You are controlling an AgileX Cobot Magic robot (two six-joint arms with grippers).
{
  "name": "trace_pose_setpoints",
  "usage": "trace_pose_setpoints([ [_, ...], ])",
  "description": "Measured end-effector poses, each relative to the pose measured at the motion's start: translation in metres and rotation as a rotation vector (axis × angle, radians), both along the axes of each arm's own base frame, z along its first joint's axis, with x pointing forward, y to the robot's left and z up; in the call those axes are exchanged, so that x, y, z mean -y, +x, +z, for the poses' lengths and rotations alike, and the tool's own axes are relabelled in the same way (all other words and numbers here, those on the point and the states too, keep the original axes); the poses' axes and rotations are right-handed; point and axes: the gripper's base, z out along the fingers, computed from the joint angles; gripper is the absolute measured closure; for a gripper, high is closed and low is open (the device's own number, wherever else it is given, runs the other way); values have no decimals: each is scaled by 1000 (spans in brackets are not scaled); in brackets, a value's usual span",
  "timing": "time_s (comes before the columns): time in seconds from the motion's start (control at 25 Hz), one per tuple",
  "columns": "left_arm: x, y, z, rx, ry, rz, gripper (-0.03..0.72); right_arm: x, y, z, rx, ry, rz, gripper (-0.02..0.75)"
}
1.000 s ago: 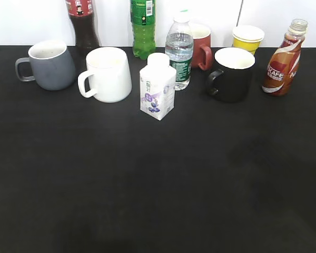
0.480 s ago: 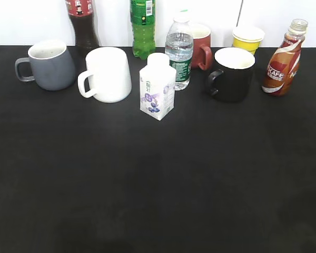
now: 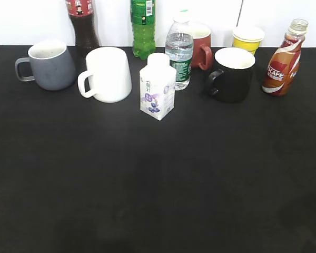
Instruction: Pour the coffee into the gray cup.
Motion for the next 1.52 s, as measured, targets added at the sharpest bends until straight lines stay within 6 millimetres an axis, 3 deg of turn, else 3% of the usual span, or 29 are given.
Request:
trace_pose_setpoints([
  [0.24,-6,-7,1,42,-14,93,253,3,1,0,3,4,-57,168],
  [0.32,-11,-13,3,83,-22,203,253,15,-2,3,50,21,-239,168],
  [0.36,-14,-23,4,144,-32,269,253,25,-12,7,126,37,-396,168],
  [0.44,-15,-37,5,226,-43,326,253,29,-30,11,246,56,-505,168],
  [0.6,-15,-52,5,319,-58,346,253,28,-55,14,407,89,-508,168],
  [1.52,-15,-52,4,318,-59,345,253,28,-62,13,445,110,-458,168],
])
